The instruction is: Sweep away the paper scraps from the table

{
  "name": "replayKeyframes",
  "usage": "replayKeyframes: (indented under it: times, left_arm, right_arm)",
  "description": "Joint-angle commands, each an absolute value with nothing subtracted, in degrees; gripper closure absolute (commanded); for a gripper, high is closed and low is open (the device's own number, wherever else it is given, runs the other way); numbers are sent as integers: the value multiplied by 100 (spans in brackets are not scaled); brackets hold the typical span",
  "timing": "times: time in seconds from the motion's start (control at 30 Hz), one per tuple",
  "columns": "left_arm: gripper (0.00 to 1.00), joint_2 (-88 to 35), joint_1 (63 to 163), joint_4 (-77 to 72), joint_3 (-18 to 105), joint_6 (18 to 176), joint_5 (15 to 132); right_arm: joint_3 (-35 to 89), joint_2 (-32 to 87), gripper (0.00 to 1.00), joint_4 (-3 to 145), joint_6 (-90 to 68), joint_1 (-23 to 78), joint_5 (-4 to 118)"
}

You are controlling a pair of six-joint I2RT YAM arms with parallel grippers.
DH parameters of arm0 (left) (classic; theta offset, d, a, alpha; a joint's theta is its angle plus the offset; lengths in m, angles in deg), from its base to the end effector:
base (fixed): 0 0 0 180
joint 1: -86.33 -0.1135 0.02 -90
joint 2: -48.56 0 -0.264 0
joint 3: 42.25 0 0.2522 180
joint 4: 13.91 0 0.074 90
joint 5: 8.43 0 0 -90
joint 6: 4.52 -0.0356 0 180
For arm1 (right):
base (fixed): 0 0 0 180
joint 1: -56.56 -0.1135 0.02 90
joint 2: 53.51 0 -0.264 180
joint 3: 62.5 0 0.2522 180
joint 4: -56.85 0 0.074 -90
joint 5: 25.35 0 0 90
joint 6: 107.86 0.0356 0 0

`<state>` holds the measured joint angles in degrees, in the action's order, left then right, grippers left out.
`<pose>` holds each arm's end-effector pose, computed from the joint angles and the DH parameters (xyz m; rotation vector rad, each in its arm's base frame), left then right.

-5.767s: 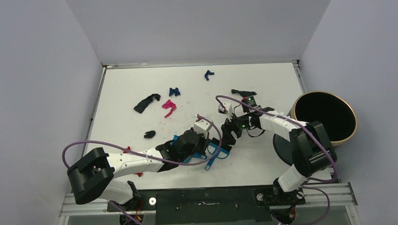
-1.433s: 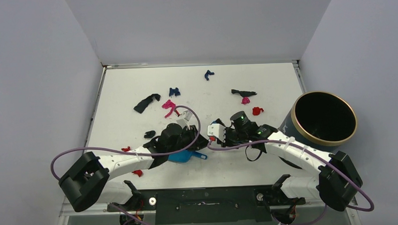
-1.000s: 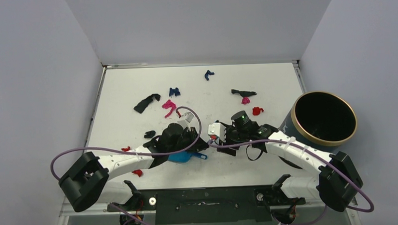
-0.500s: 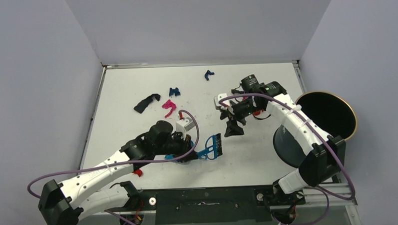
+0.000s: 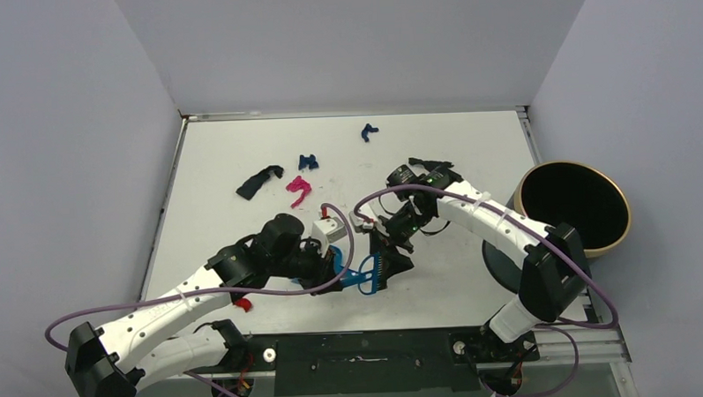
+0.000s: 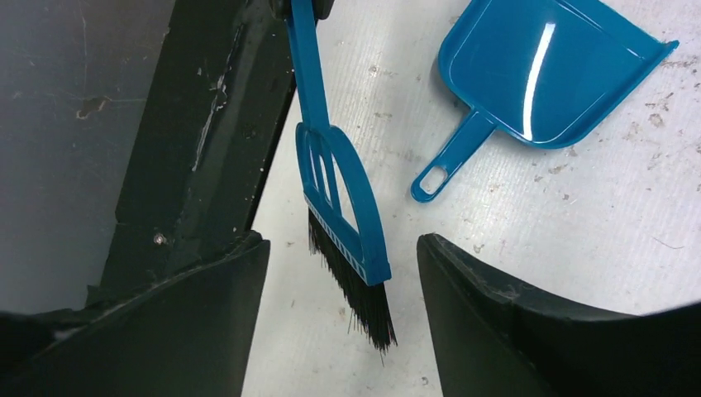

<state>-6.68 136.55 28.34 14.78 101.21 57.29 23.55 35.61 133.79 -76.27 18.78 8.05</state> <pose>0.1184 -0.1650 0.2692 0.9507 2.2491 -1.0487 0.2063 0.1975 0.2718 -1.9439 1.5860 1.2883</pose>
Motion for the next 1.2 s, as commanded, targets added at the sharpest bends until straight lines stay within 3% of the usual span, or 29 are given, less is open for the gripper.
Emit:
replayKeyframes:
  times: [0.0,0.1,0.2,0.23,0.33,0.43,0.47,0.6,0.8,0.97,1.17]
  left_arm:
    - [100,-605,13681,2601,1805,9904,5771]
    - [100,-498,13682,2452,1810,9847,5859]
    - [100,-441,13674,2393,1841,9700,6141]
    - [95,-406,13658,2329,1821,9647,6266]
    - [59,-210,13606,1906,1617,9601,6492]
    - [38,132,13369,685,1038,10413,6471]
    - [36,185,13262,191,753,10684,6286]
    - [37,40,13015,-279,532,11060,6116]
    - [39,-62,12677,-361,496,11026,5841]
    - [35,-72,12496,-158,476,10816,5855]
    - [54,-440,12488,-539,432,10990,4769]
  right_arm:
    - [2290,3623,37,13141,-7459,1875,372]
    - [2286,3678,56,13085,-7320,1899,304]
    - [2385,3759,85,13068,-7140,1963,231]
    - [2418,3789,93,13065,-7089,2002,197]
    - [2522,3929,95,13145,-7067,2335,-156]
    - [2617,4204,95,13557,-7379,2768,-772]
    - [2672,4336,95,13839,-7624,2859,-876]
    - [2964,4913,95,15069,-8941,2932,-979]
    - [2933,5002,95,15086,-9046,2934,-1093]
    - [2958,4942,95,15081,-9007,2946,-1164]
    - [3072,5026,95,15055,-8741,3014,-1356]
